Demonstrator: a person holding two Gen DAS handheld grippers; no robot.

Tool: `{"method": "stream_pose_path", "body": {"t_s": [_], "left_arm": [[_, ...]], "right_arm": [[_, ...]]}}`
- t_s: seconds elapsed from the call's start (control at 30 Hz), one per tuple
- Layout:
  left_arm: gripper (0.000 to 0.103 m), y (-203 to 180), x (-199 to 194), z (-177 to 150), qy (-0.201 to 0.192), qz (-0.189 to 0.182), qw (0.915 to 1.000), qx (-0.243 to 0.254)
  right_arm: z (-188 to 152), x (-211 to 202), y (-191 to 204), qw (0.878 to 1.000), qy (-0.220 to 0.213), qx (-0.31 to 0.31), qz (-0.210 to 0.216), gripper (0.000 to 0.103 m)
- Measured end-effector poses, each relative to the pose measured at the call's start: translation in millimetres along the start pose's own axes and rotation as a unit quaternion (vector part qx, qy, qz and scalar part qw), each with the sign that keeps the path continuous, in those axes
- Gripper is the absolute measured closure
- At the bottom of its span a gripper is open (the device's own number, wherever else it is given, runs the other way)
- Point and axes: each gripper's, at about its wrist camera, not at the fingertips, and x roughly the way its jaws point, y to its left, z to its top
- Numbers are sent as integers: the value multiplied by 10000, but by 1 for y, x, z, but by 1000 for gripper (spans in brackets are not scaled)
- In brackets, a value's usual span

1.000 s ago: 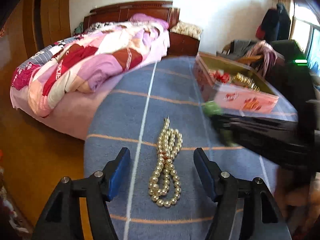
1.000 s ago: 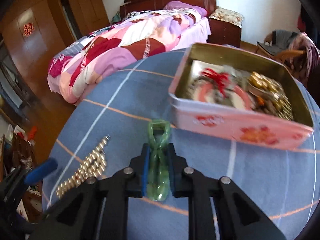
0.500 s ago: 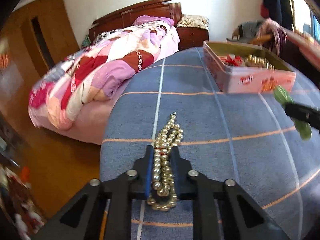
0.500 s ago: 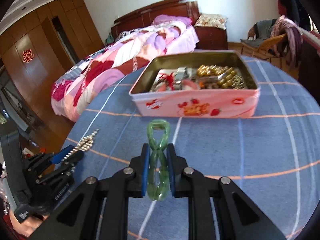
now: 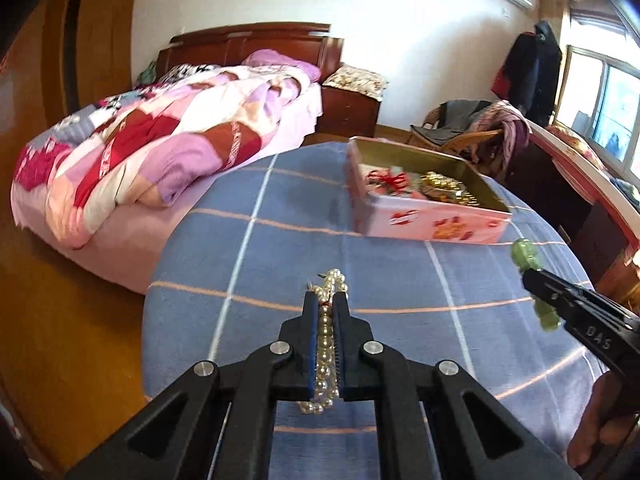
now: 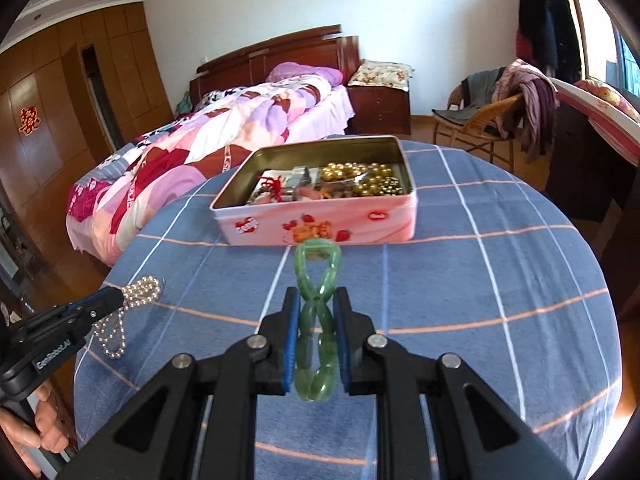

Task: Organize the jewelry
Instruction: 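Lift the pearl necklace and jade bangle and carry both toward the pink tin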

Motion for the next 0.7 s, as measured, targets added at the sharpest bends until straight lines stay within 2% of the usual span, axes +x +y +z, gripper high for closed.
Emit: {"method": "stream_pose_path", "body": {"t_s": [0.3,0.7], "left_arm": [[98,-31,-18,10,-139,18,9994,303],[98,-58,-33,16,-322,-259,9979,501]], "right_arm": [[-2,-19,-2,9998,-183,-1,-18,83],[6,-38,-10,9989,-448,111,-98,83]]}}
